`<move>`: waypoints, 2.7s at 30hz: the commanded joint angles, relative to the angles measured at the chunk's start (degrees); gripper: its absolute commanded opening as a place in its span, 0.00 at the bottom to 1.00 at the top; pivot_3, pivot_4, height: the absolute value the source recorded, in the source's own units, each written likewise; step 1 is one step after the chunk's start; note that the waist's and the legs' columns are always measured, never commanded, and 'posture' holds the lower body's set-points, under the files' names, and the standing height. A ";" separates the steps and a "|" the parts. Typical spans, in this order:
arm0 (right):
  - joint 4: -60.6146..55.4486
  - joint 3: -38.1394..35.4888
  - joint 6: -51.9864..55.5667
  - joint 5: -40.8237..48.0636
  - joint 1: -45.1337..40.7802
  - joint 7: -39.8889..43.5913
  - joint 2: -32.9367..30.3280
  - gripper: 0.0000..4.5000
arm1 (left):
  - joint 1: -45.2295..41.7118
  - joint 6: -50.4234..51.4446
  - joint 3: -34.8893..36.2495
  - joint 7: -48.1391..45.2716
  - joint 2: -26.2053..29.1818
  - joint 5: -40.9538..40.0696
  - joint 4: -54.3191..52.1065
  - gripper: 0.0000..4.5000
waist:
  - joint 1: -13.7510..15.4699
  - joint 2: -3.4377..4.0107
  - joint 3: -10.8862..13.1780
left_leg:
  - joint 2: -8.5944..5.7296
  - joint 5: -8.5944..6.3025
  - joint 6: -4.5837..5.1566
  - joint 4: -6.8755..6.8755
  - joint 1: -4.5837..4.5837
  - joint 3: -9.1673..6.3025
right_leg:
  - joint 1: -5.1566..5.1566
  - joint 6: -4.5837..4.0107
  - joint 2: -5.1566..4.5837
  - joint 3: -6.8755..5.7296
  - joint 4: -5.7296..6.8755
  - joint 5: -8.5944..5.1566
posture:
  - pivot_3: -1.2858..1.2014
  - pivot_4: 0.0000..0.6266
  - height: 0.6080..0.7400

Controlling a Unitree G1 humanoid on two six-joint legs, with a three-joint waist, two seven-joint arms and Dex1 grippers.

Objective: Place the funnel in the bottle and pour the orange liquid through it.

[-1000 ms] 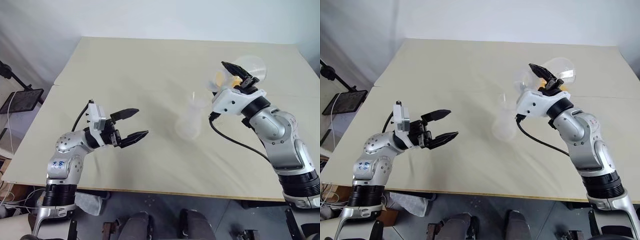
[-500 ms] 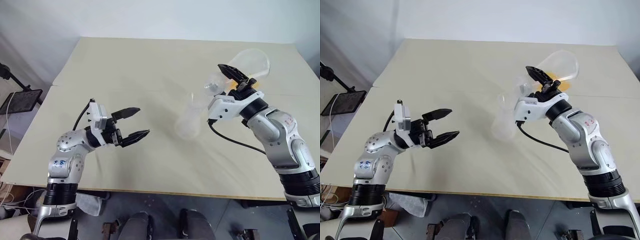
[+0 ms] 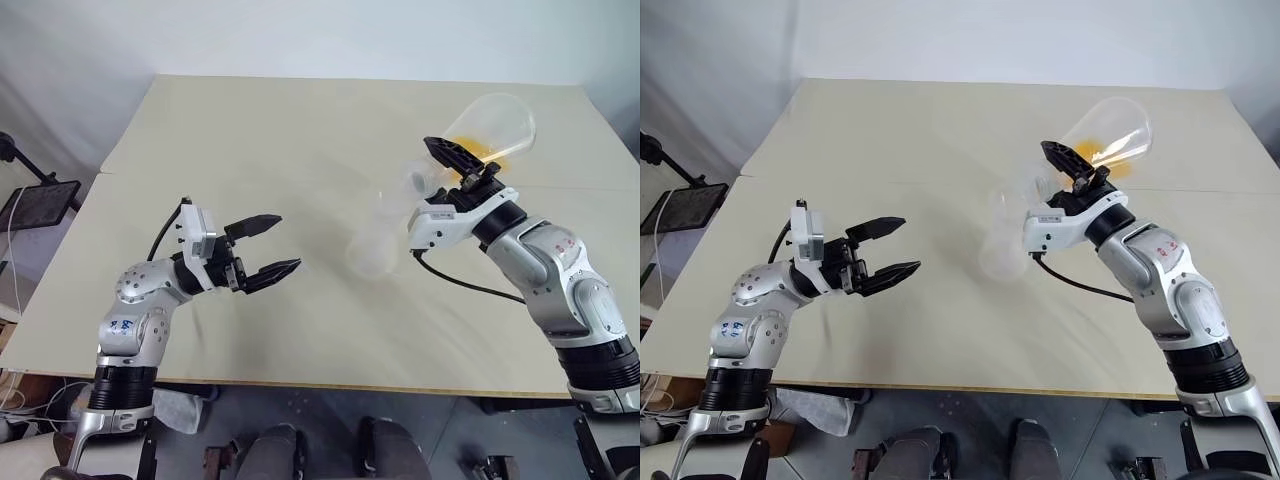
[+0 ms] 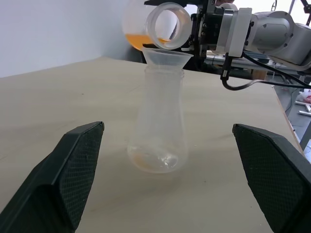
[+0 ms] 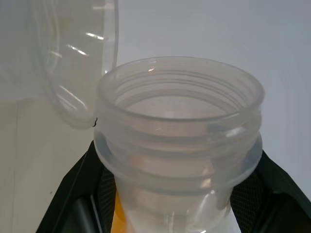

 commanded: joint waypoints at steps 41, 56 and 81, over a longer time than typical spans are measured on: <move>2.66 -0.30 -6.89 -8.40 -5.13 -5.32 -2.66 0.57 | -0.59 -1.45 -0.08 1.17 -1.47 -0.48 -1.69 1.00 | -0.04 0.00 0.00 | 0.01 0.01 -0.02 0.00 0.00 -0.01 | 0.00 0.00 0.01 0.02 0.00 0.00 | 0.52 0.24 1.00; 3.52 -0.27 -8.57 -8.60 -5.64 -6.36 -3.38 0.57 | -0.80 -1.72 -0.19 1.25 -2.17 -0.34 -1.41 1.00 | -0.02 0.00 0.00 | 0.01 0.02 -0.03 0.00 0.00 -0.01 | 0.00 0.00 0.00 0.02 0.00 0.00 | 0.52 0.24 1.00; 3.83 0.08 -10.32 -9.71 -5.80 -8.22 -3.70 0.57 | -1.20 -1.99 -0.22 1.12 -2.41 -0.40 -0.92 1.00 | -0.05 0.00 0.00 | 0.01 0.02 -0.03 0.00 0.00 -0.01 | 0.00 0.00 0.01 0.02 0.00 0.00 | 0.52 0.24 1.00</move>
